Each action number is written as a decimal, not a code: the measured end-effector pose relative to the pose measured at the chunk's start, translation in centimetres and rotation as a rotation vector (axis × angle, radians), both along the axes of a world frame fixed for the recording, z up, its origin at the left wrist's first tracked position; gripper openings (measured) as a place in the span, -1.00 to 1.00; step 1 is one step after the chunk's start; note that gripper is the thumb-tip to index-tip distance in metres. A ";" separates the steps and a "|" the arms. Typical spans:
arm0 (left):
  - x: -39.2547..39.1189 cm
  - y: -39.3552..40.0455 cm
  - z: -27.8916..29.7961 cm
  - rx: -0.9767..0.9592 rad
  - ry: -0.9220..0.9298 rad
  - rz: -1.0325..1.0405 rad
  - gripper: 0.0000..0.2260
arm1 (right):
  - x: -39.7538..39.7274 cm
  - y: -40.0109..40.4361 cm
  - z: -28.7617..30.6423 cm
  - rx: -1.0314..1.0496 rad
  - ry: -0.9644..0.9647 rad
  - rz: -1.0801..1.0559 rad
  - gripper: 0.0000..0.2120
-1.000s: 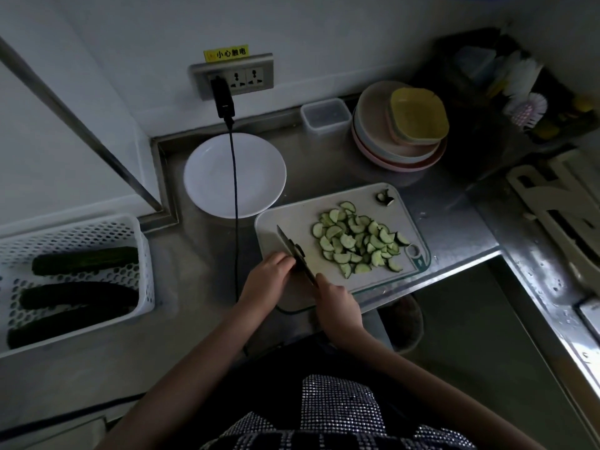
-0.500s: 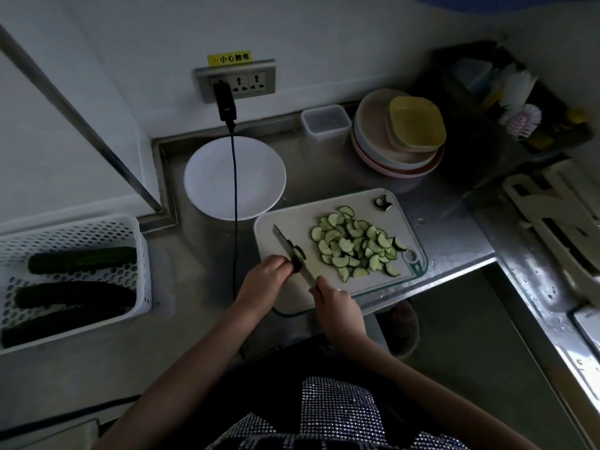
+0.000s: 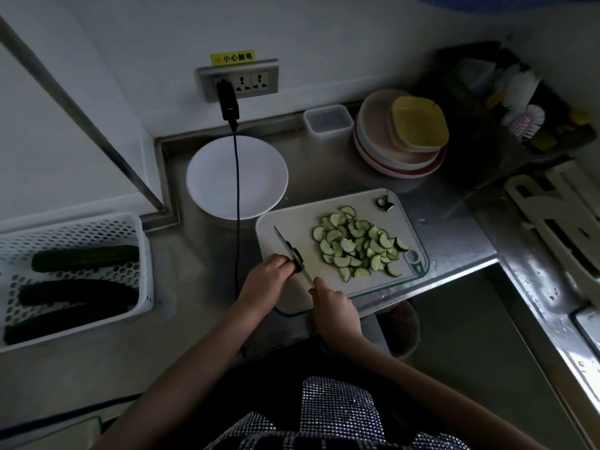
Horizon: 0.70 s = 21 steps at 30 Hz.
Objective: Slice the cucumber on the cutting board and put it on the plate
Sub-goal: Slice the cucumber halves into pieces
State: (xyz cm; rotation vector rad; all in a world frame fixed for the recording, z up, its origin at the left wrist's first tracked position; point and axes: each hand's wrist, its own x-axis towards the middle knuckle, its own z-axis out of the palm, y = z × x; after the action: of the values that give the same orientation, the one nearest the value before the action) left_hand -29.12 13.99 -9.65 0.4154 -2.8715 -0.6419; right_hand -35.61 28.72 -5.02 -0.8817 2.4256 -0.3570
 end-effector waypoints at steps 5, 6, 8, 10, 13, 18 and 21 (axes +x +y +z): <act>0.0 0.0 0.0 -0.020 0.001 -0.014 -0.71 | -0.1 -0.2 -0.3 -0.002 -0.027 -0.025 -0.88; -0.1 0.0 0.0 -0.024 0.002 -0.010 -0.70 | -0.1 -0.2 -0.3 0.015 -0.036 -0.030 -0.91; -0.1 0.1 0.2 -0.037 0.000 -0.003 -0.69 | -0.2 -0.4 -0.3 0.054 -0.048 -0.036 -0.94; -0.1 0.1 0.2 -0.048 -0.009 -0.001 -0.69 | -0.3 -0.4 -0.4 0.069 -0.056 -0.045 -0.91; 0.0 0.0 0.0 -0.063 -0.009 0.009 -0.69 | -0.6 -0.5 -0.4 0.056 -0.074 -0.068 -0.91; 0.0 0.1 -0.5 0.002 0.049 0.038 -0.77 | -0.8 0.2 -0.1 -0.046 -0.098 -0.206 -0.84; -0.1 0.2 -0.5 0.008 0.108 0.046 -0.93 | -1.3 1.2 0.1 -0.120 -0.066 -0.307 -0.85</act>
State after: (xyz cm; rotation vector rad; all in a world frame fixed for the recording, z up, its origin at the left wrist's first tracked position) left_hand -29.24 14.17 -10.10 0.4327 -2.7506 -0.6476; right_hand -36.93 29.88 -4.97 -0.5332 2.4994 -0.6395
